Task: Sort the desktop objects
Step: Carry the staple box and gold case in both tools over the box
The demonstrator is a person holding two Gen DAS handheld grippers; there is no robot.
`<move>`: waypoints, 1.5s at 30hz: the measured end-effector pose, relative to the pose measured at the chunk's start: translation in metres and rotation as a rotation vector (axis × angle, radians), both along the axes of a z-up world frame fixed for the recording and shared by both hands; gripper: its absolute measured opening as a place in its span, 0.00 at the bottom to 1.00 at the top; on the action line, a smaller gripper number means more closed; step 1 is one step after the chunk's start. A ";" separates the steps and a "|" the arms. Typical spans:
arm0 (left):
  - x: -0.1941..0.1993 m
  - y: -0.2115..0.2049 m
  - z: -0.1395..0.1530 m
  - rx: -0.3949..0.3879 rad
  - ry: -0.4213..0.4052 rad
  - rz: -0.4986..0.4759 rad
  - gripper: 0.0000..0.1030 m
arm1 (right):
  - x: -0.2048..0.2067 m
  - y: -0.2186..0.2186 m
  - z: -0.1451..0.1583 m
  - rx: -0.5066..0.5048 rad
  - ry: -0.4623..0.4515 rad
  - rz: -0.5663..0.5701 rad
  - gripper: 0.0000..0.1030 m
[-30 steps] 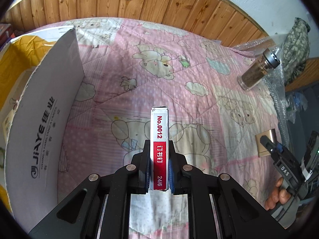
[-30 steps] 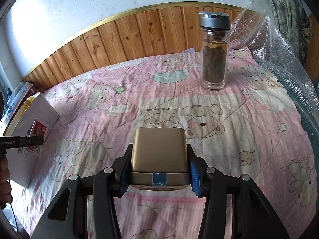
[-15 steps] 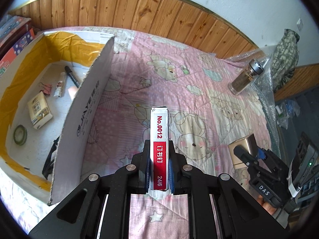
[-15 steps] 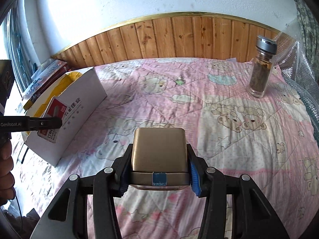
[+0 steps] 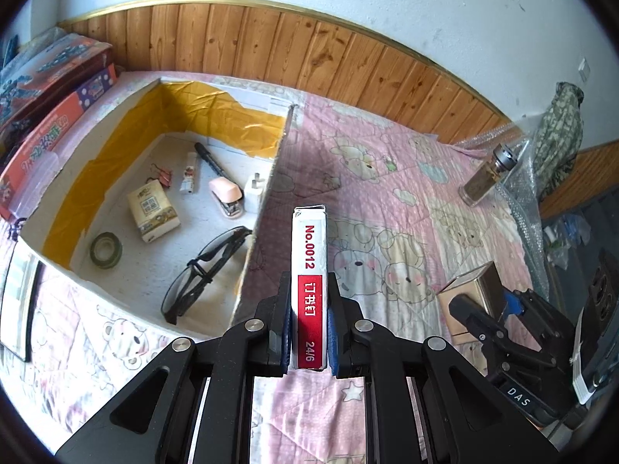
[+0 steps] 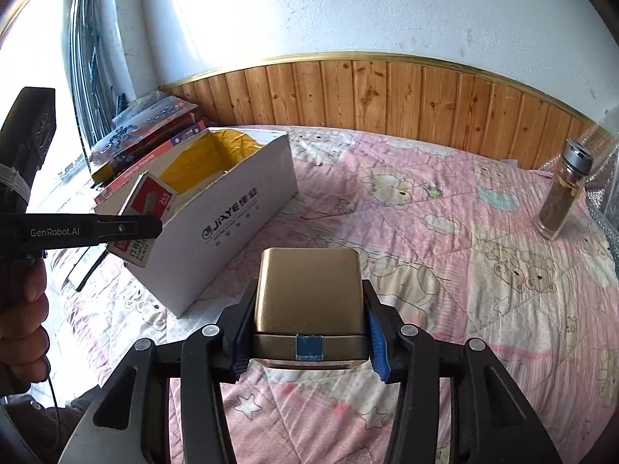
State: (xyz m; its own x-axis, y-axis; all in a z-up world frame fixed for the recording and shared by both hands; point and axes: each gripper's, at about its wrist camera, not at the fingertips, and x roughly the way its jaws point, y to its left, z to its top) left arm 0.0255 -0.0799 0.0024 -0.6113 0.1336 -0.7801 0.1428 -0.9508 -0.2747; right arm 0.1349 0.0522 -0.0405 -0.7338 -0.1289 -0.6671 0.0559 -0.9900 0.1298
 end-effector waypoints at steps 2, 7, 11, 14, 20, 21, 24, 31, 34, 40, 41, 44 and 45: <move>0.006 -0.008 0.002 0.001 0.007 0.007 0.14 | -0.002 -0.013 0.006 0.007 0.007 0.023 0.48; 0.017 -0.028 0.006 0.004 0.016 0.029 0.14 | -0.006 -0.044 0.020 0.033 0.021 0.081 0.48; 0.024 -0.045 0.006 0.011 0.021 0.048 0.14 | -0.012 -0.065 0.029 0.047 0.034 0.118 0.48; 0.029 -0.058 0.008 0.017 0.029 0.064 0.14 | -0.017 -0.079 0.038 0.057 0.047 0.140 0.48; 0.036 -0.083 0.008 0.031 0.036 0.097 0.14 | -0.028 -0.106 0.051 0.069 0.062 0.188 0.48; 0.037 -0.087 0.008 0.035 0.036 0.102 0.14 | -0.029 -0.110 0.052 0.073 0.064 0.196 0.48; 0.037 -0.098 0.007 0.050 0.033 0.115 0.14 | -0.035 -0.121 0.056 0.077 0.070 0.218 0.48; 0.040 -0.123 0.007 0.064 0.039 0.145 0.14 | -0.053 -0.146 0.060 0.076 0.066 0.265 0.48; 0.038 -0.136 0.006 0.072 0.033 0.159 0.14 | -0.062 -0.155 0.061 0.078 0.064 0.283 0.48; 0.030 -0.162 -0.002 0.117 -0.005 0.178 0.14 | -0.084 -0.172 0.061 0.084 0.046 0.327 0.48; 0.027 -0.165 -0.003 0.122 -0.012 0.177 0.14 | -0.089 -0.175 0.061 0.084 0.040 0.334 0.48; 0.018 -0.171 -0.006 0.138 -0.039 0.170 0.14 | -0.104 -0.180 0.058 0.082 0.020 0.351 0.48; 0.014 -0.173 -0.007 0.140 -0.048 0.168 0.14 | -0.109 -0.181 0.057 0.080 0.013 0.355 0.48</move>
